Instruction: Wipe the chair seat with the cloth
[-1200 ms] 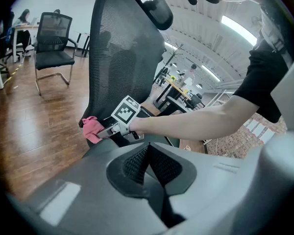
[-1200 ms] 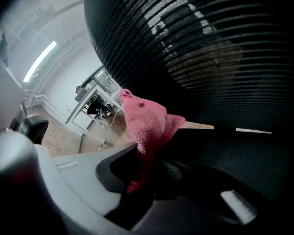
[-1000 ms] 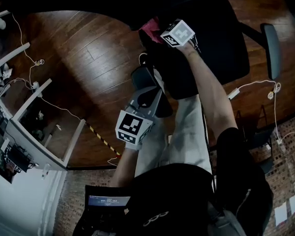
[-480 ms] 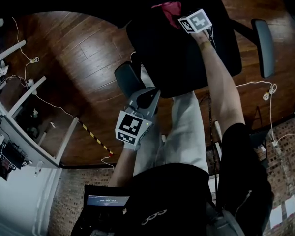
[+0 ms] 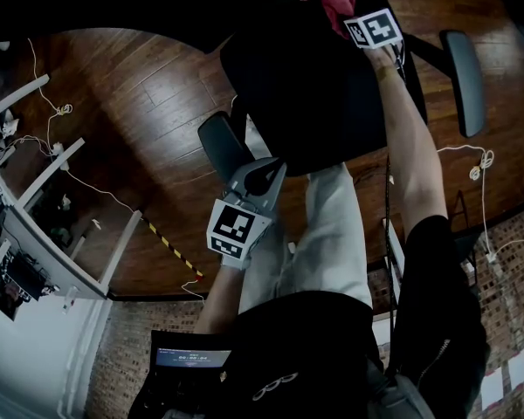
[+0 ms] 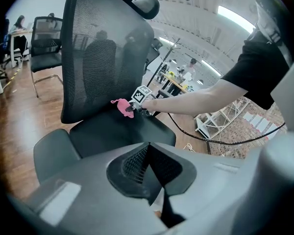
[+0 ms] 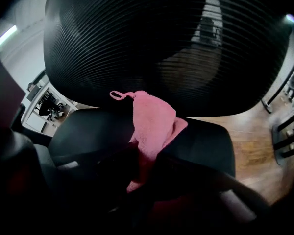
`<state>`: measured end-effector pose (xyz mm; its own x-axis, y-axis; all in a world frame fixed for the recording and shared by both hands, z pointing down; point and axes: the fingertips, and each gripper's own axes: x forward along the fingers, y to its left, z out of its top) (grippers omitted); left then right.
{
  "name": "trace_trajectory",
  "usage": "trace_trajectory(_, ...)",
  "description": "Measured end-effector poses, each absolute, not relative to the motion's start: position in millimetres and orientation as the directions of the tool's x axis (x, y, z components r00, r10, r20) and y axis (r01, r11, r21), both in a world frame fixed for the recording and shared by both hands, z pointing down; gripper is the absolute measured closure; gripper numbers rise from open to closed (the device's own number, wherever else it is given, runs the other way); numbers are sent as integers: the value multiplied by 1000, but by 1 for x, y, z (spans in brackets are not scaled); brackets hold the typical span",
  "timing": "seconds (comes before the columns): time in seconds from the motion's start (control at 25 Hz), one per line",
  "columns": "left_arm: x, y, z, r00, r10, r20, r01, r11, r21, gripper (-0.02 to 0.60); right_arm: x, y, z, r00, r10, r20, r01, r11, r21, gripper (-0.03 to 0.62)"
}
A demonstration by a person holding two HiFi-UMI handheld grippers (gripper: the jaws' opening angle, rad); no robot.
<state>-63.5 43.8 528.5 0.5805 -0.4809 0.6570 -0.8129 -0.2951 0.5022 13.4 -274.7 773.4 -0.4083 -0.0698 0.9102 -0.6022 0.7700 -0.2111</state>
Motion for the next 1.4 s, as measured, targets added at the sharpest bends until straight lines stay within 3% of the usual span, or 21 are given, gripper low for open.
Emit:
trace_trajectory(0.36,-72,47,525,576,-493,652,-815,-287,503,591,83,-323,753,-190,-223,956,-696,717,28,526)
trace_trajectory(0.52,-73,50,525,584,-494,645,-809,-290,511,591,115,-336,740,-31,-307,951,-671,712,208,526)
trace_trajectory(0.68,-77,57,525,596,-493,633,-800,-305,516,591,119,-324,739,33,-317,948,-638,723,264,526)
trace_trajectory(0.92,-80,64,527,620,-475,624,-783,-321,533,591,80,-287,754,-5,-264,964,-552,805,218,528)
trace_trajectory(1.4,-103,84,530,631,-472,616,-773,-317,549,591,-36,-176,776,-157,-110,981,-518,855,13,528)
